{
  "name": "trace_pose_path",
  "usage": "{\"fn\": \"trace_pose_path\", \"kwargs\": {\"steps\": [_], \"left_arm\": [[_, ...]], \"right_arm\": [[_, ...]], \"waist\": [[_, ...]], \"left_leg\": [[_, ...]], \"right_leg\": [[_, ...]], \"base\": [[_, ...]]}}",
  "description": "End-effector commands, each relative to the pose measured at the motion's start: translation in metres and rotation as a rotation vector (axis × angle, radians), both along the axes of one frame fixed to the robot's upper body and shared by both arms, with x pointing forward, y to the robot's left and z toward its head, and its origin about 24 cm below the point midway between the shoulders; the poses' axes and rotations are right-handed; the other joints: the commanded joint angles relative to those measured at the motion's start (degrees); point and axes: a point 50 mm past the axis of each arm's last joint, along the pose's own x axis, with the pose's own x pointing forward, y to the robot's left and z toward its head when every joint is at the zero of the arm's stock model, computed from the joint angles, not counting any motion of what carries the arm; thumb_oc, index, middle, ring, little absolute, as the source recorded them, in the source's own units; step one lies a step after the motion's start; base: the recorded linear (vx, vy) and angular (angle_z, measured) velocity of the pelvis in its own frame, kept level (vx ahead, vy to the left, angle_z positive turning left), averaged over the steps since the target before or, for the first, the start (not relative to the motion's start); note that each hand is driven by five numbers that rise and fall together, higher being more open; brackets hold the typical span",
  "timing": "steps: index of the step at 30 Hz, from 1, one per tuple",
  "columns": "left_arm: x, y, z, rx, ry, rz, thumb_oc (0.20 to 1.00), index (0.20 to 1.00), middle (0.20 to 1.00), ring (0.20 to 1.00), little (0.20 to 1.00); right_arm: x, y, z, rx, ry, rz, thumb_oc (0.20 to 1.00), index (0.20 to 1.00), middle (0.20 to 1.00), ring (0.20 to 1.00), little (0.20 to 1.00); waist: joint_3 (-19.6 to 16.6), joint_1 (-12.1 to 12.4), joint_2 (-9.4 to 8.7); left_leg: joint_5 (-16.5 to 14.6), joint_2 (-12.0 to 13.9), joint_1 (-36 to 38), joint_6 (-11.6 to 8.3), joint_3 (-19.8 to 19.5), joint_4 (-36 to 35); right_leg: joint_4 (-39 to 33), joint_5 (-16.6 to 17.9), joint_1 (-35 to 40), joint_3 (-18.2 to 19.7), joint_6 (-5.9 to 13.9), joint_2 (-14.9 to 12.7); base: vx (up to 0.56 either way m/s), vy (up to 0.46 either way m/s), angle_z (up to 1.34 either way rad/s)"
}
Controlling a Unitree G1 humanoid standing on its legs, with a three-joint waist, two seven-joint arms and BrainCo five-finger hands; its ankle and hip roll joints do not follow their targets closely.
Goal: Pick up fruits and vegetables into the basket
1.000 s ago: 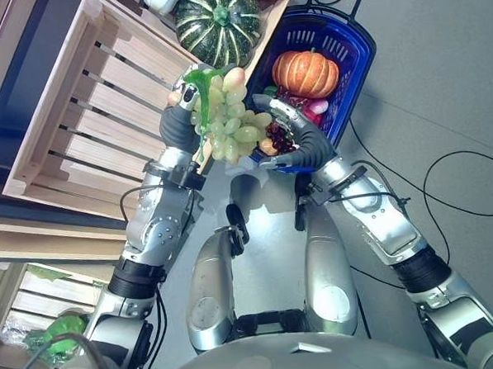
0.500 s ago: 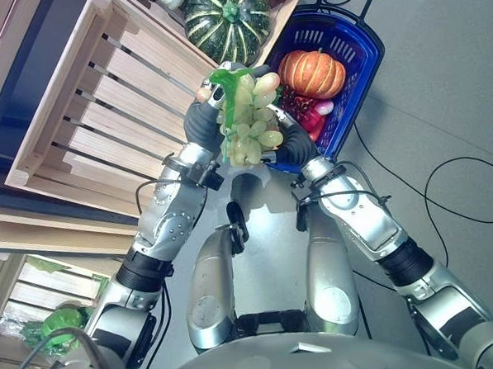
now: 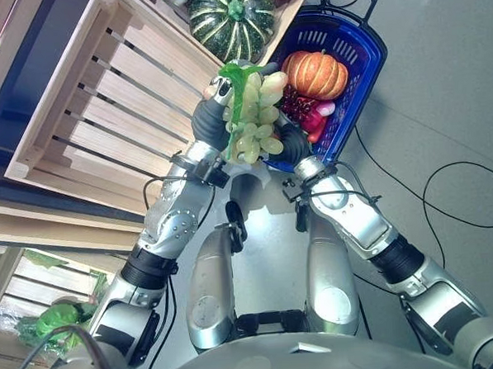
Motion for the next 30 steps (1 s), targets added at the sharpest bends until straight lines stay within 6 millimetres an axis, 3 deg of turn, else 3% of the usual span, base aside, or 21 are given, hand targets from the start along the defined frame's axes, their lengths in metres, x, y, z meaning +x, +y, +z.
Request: {"fn": "trace_pose_path", "kwargs": {"steps": [1, 15, 16, 17, 18, 22, 26, 30], "left_arm": [[-0.032, -0.043, 0.032, -0.069, -0.147, -0.256, 0.2, 0.2, 0.2, 0.2, 0.2], [-0.023, -0.054, 0.004, -0.033, 0.069, -0.275, 0.2, 0.2, 0.2, 0.2, 0.2], [-0.023, -0.055, 0.0, -0.02, 0.082, -0.268, 0.507, 0.507, 0.507, 0.507, 0.507], [-0.022, -0.055, -0.002, -0.015, 0.087, -0.266, 0.887, 0.887, 0.887, 0.887, 0.887], [-0.022, -0.055, -0.005, -0.005, 0.096, -0.274, 1.0, 1.0, 1.0, 1.0, 1.0], [-0.025, -0.059, -0.015, 0.055, 0.084, -0.315, 1.0, 1.0, 1.0, 1.0, 1.0], [-0.02, -0.048, -0.01, 0.116, -0.036, -0.147, 1.0, 1.0, 1.0, 1.0, 1.0], [-0.017, -0.025, 0.004, 0.127, -0.191, 0.063, 1.0, 1.0, 1.0, 1.0, 1.0]], "right_arm": [[-0.013, 0.048, 0.022, 0.076, -0.067, 0.2, 0.2, 0.2, 0.2, 0.2, 0.2], [-0.012, 0.051, 0.031, 0.134, -0.088, 0.247, 0.2, 0.2, 0.2, 0.2, 0.2], [-0.012, 0.05, 0.03, 0.142, -0.083, 0.245, 0.2, 0.2, 0.2, 0.2, 0.2], [-0.011, 0.05, 0.03, 0.147, -0.081, 0.245, 0.2, 0.2, 0.2, 0.2, 0.2], [-0.011, 0.048, 0.03, 0.153, -0.08, 0.245, 0.2, 0.2, 0.2, 0.2, 0.2], [-0.01, 0.043, 0.03, 0.187, -0.077, 0.245, 0.2, 0.2, 0.2, 0.2, 0.2], [-0.008, 0.035, 0.028, 0.228, -0.067, 0.22, 0.2, 0.2, 0.2, 0.2, 0.2], [-0.004, 0.015, 0.024, 0.276, -0.071, 0.143, 0.2, 0.2, 0.2, 0.2, 0.2]], "waist": [[-3.11, 0.93, -0.43], [-3.11, 1.56, -1.0], [-3.11, 1.56, -1.03], [-3.11, 1.54, -1.03], [-3.11, 1.53, -1.03], [-3.11, 1.4, -1.06], [-3.11, 1.18, -1.02], [-3.11, 1.27, -0.9]], "left_leg": [[2.3, -1.2, -2.67, 2.97, 1.68, -2.92], [2.28, -0.93, -2.49, 3.11, 1.34, -2.83], [2.34, -0.88, -2.49, 3.07, 1.33, -2.87], [2.39, -0.86, -2.45, 3.09, 1.34, -2.91], [2.45, -0.85, -2.39, 3.11, 1.35, -2.99], [2.71, -0.68, -2.16, 3.05, 1.51, -3.51], [2.89, -0.47, -2.0, 2.99, 1.65, -3.8], [3.19, -0.21, -1.74, 2.72, 1.72, -4.29]], "right_leg": [[1.7, -6.09, 3.32, -2.0, 2.72, -0.69], [1.4, -5.9, 4.08, -2.73, 2.78, -0.66], [1.34, -5.86, 4.14, -2.81, 2.81, -0.67], [1.32, -5.82, 4.17, -2.83, 2.82, -0.65], [1.28, -5.77, 4.22, -2.84, 2.83, -0.63], [0.86, -5.6, 4.45, -2.99, 2.84, -0.53], [0.8, -5.63, 4.52, -3.0, 2.86, -0.4], [0.84, -5.83, 4.7, -3.44, 2.85, -0.48]], "base": [[0.0, -0.028, 0.04], [0.0, -0.028, 0.02], [-0.01, -0.034, 0.01], [0.0, 0.0, 0.0], [0.0, 0.0, 0.0], [0.0, -0.006, 0.01], [0.0, -0.007, 0.01], [0.0, -0.038, -0.02]]}}
